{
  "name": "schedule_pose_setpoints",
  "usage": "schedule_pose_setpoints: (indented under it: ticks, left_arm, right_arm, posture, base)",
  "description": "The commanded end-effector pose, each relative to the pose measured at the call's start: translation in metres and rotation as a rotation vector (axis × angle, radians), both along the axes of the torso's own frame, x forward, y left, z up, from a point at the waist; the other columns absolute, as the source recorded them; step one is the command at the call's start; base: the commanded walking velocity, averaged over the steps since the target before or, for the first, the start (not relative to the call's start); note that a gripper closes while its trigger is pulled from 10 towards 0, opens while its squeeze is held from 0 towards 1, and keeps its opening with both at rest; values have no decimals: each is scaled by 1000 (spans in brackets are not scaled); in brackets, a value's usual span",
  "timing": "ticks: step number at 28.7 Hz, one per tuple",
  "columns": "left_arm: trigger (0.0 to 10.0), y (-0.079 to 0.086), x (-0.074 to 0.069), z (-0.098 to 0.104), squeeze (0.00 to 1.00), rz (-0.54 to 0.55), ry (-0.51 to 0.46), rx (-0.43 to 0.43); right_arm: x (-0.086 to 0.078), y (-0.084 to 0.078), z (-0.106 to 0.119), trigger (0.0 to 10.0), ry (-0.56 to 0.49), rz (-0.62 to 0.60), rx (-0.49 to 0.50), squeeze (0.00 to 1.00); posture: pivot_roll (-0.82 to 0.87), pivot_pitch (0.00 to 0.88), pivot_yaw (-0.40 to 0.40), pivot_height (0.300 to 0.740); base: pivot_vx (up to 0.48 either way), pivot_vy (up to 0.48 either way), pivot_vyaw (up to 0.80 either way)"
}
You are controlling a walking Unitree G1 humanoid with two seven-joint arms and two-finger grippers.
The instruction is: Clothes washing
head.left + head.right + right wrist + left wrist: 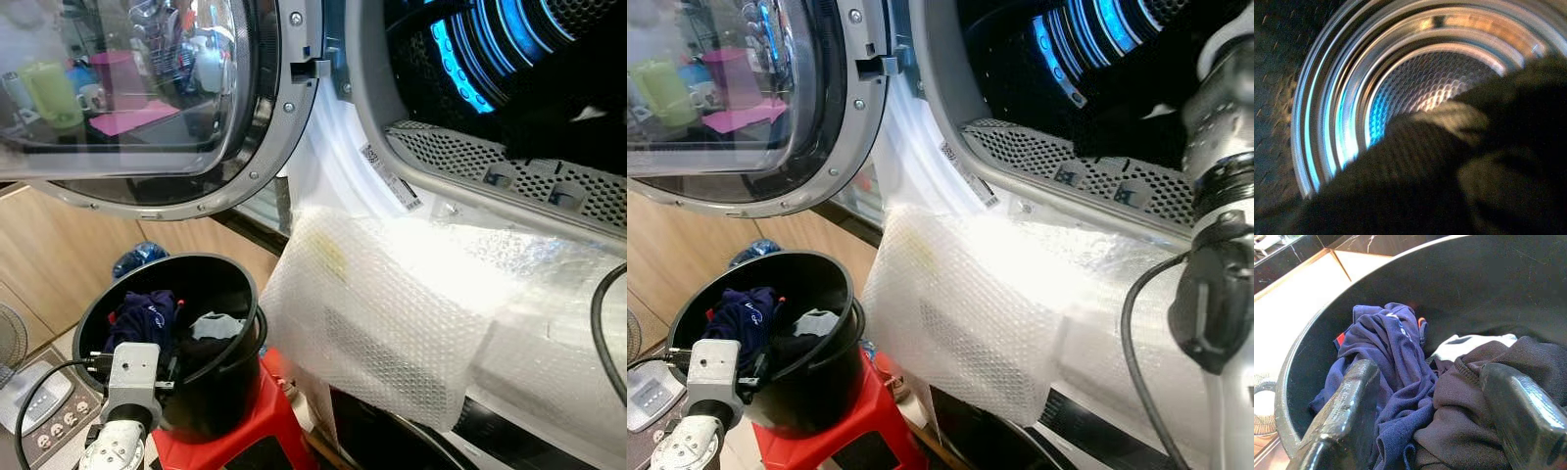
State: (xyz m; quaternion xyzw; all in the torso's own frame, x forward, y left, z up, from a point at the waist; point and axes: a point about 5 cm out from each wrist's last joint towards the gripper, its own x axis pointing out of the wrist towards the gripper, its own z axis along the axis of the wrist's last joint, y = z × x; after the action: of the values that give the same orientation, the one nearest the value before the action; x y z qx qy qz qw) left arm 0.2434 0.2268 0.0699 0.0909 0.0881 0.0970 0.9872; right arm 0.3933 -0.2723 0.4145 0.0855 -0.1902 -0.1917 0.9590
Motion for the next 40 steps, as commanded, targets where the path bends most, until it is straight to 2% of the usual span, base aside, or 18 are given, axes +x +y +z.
schedule_pose_setpoints:
  ticks: [1,7,10,14,16,18,20,21,23,25,29,32,35,36,38,39,40]
  left_arm:
    - [10000,0,-5,-6,0,-7,36,1]
    - [10000,0,-5,-7,0,-5,44,-4]
    - [10000,-1,-6,-7,0,-10,47,-2]
    - [10000,0,-6,-6,0,6,35,-7]
    - [10000,2,-8,-6,0,13,36,-8]
    - [10000,3,-10,-7,0,12,43,-7]
    - [10000,3,-10,-8,0,9,50,-8]
    - [10000,1,-8,-9,0,-1,53,-9]
    - [10000,0,-7,-9,0,-5,52,-10]
    - [10000,-3,-4,-8,0,-11,46,-13]
    - [10000,-6,-3,-8,0,-14,45,-19]
    - [10000,-6,-5,-11,0,-5,51,-24]
    - [10000,-6,-6,-12,0,-2,53,-24]
    - [10000,-7,-6,-12,0,-1,53,-25]
    - [10000,-7,-6,-12,0,2,51,-27]
    - [10000,-5,-7,-11,0,7,50,-27]
    - [10000,-4,-7,-11,0,10,49,-26]
  right_arm:
    - [-1,2,5,10000,-3,22,-18,1000]
    - [-4,0,13,10000,-8,56,-56,1000]
    - [-7,-3,18,10000,-3,90,-110,1000]
    - [-2,0,-1,10000,84,185,-165,1000]
    - [0,0,-13,10000,127,224,-151,1000]
    - [-3,-3,-21,10000,145,281,-52,1000]
    - [-10,-3,-20,10000,133,300,-8,1000]
    - [-16,10,-18,10000,109,344,55,1000]
    - [-18,15,-18,10000,105,360,68,1000]
    - [-22,33,-19,10000,74,392,150,1000]
    - [-32,42,-12,10000,31,361,259,1000]
    - [-47,52,-1,10000,13,351,197,1000]
    - [-55,51,-1,10000,41,278,75,1000]
    - [-58,48,-3,10000,53,253,44,1000]
    - [-65,35,-5,10000,72,130,-38,1000]
    - [-74,22,-3,10000,71,55,-63,1000]
    - [-77,18,-2,10000,70,45,-54,1000]
  posture:
    - [-2,57,49,740]
    - [-16,74,51,740]
    - [-12,77,41,740]
    - [-3,80,33,740]
    - [-4,86,34,740]
    - [-22,98,36,740]
    - [-30,94,40,740]
    - [-48,98,43,740]
    - [-50,99,44,740]
    - [-53,100,46,740]
    - [-59,97,35,740]
    - [-61,98,26,740]
    - [-65,104,22,740]
    - [-65,110,19,740]
    - [-63,111,18,740]
    - [-61,113,14,740]
    - [-61,113,14,740]
  base:
    - [0,0,0]
    - [0,0,0]
    - [0,0,0]
    - [0,0,0]
    - [0,0,0]
    - [0,0,0]
    - [0,0,0]
    - [0,0,0]
    - [0,0,0]
    - [0,0,0]
    - [0,0,0]
    - [0,0,0]
    - [0,0,0]
    - [0,0,0]
    - [0,0,0]
    - [0,0,0]
    - [0,0,0]
